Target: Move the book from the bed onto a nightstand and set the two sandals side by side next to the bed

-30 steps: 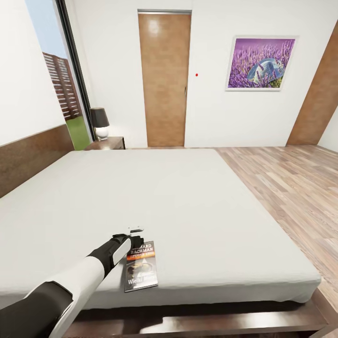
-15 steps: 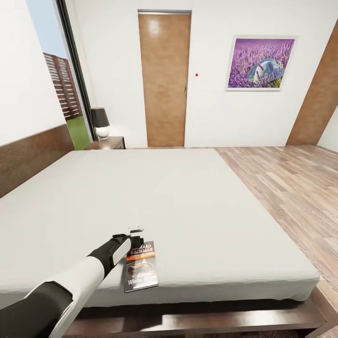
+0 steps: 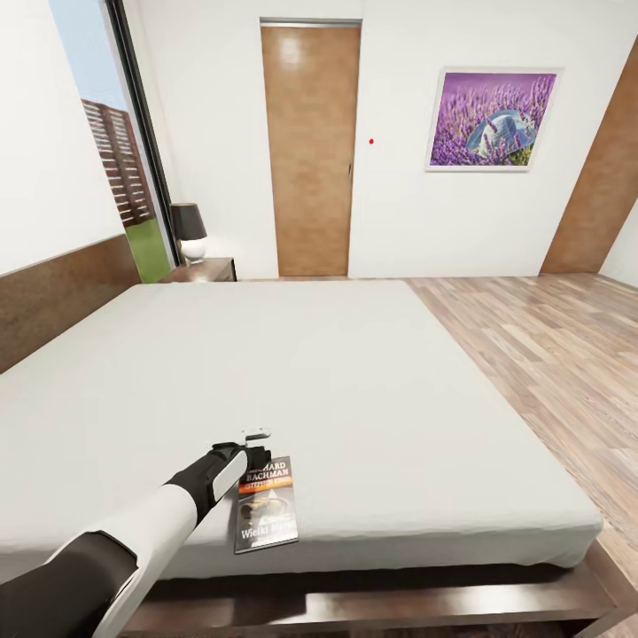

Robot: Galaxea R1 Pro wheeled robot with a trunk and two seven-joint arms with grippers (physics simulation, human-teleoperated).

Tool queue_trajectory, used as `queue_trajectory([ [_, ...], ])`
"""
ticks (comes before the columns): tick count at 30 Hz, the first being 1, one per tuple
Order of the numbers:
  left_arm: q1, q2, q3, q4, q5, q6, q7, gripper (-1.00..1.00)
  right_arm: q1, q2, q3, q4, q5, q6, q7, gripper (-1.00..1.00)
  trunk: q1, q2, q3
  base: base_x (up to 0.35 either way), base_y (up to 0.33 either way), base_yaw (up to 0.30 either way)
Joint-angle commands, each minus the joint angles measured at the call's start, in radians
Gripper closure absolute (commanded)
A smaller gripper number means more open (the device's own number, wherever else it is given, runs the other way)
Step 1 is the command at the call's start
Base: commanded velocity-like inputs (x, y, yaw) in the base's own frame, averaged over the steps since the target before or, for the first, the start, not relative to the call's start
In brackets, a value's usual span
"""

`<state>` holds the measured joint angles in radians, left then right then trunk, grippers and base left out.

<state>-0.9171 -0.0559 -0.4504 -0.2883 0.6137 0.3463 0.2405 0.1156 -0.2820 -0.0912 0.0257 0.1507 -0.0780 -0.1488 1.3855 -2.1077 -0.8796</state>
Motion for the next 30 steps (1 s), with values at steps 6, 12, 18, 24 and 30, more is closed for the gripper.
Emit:
queue_trajectory([
  [6, 0.000, 0.001, -0.009, -0.002, 0.012, 0.003, 0.008, -1.00, -0.001, 0.000, -0.009, 0.002, 0.010, -0.006, -0.003, -1.00, 0.000, 0.000, -0.001, -0.069, 0.000, 0.000],
  [12, 0.000, 0.001, -0.009, -0.002, 0.012, 0.003, 0.008, -1.00, -0.001, 0.000, -0.009, 0.002, 0.010, -0.005, -0.003, -1.00, 0.000, 0.000, -0.001, -0.031, 0.000, 0.000],
  [18, 0.000, 0.001, -0.008, -0.002, 0.012, 0.003, 0.008, -1.00, -0.001, 0.001, -0.009, 0.002, 0.010, -0.005, -0.003, -1.00, 0.000, 0.000, -0.001, -0.011, 0.000, 0.000],
  [24, 0.000, 0.001, -0.008, -0.002, 0.012, 0.003, 0.008, -1.00, -0.001, 0.000, -0.009, 0.002, 0.010, -0.006, -0.002, -1.00, 0.000, 0.000, -0.001, -0.004, 0.000, 0.000],
  [30, 0.000, 0.001, -0.009, -0.002, 0.012, 0.003, 0.008, -1.00, -0.001, 0.001, -0.009, 0.002, 0.011, -0.005, -0.002, -1.00, 0.000, 0.000, -0.001, -0.001, 0.000, 0.000],
])
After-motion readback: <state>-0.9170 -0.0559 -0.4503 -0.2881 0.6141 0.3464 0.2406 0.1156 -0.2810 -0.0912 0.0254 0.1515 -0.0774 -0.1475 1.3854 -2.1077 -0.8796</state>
